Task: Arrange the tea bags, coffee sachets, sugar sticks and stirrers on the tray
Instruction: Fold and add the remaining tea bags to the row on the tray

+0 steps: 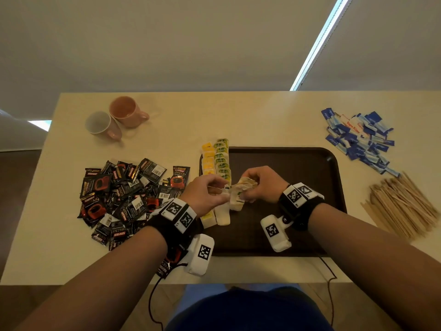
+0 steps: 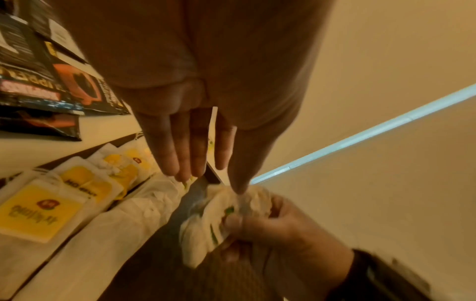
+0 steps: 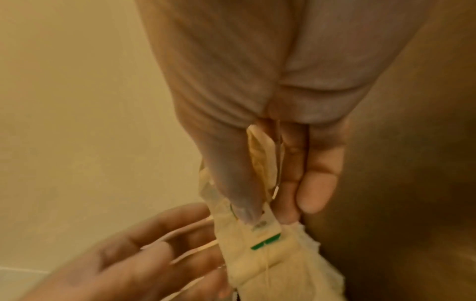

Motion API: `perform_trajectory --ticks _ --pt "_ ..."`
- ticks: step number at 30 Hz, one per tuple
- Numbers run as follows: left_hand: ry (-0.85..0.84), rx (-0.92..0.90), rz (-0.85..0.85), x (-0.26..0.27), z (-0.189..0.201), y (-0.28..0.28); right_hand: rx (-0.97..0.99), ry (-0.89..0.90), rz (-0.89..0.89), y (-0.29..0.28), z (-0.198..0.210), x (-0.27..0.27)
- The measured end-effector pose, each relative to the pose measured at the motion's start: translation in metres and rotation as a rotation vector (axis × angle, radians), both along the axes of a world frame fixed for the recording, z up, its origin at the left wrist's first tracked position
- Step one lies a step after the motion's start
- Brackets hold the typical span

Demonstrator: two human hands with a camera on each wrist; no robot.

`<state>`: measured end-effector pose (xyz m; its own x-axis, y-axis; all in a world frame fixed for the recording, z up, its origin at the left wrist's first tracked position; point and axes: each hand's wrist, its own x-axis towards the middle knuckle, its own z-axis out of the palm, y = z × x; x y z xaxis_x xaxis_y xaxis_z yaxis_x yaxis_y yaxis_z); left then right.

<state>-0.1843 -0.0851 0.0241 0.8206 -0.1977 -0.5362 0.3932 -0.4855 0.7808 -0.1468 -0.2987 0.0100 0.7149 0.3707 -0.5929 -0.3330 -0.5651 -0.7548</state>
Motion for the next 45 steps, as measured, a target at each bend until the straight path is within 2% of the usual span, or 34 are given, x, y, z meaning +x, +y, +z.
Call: perform_trajectory --ticks 6,11,18,28,31,37,40,45 --pt "-0.051 0.072 0.022 -0.007 -0.003 -0.001 0.144 0.064 -0.011 0.024 0.014 -0.005" --pt "0.016 -0.032 0.138 -0.014 -0.004 0.012 0.266 0.144 -0.081 0.032 0.012 -0.007" --pt "0.088 -0.111 0.173 -0.016 -0.008 0.023 0.371 0.245 -0.228 0.043 0.011 -0.009" --pt "0.153 -0.2 0.238 -0.017 -0.013 0.03 0.464 0.233 -0.321 0.044 0.016 -0.007" --pt "0.171 -0.223 0.25 -0.018 -0.017 0.033 0.454 0.206 -0.353 0.043 0.018 -0.008" --pt "0.174 -0.258 0.283 -0.019 -0.019 0.035 0.31 -0.022 -0.318 0.041 0.016 -0.01" --pt "0.187 -0.259 0.32 -0.021 -0.021 0.039 0.25 -0.08 -0.3 0.037 0.014 -0.011" --pt "0.176 -0.232 0.357 -0.022 -0.022 0.045 0.088 -0.111 -0.158 0.032 0.003 -0.022"
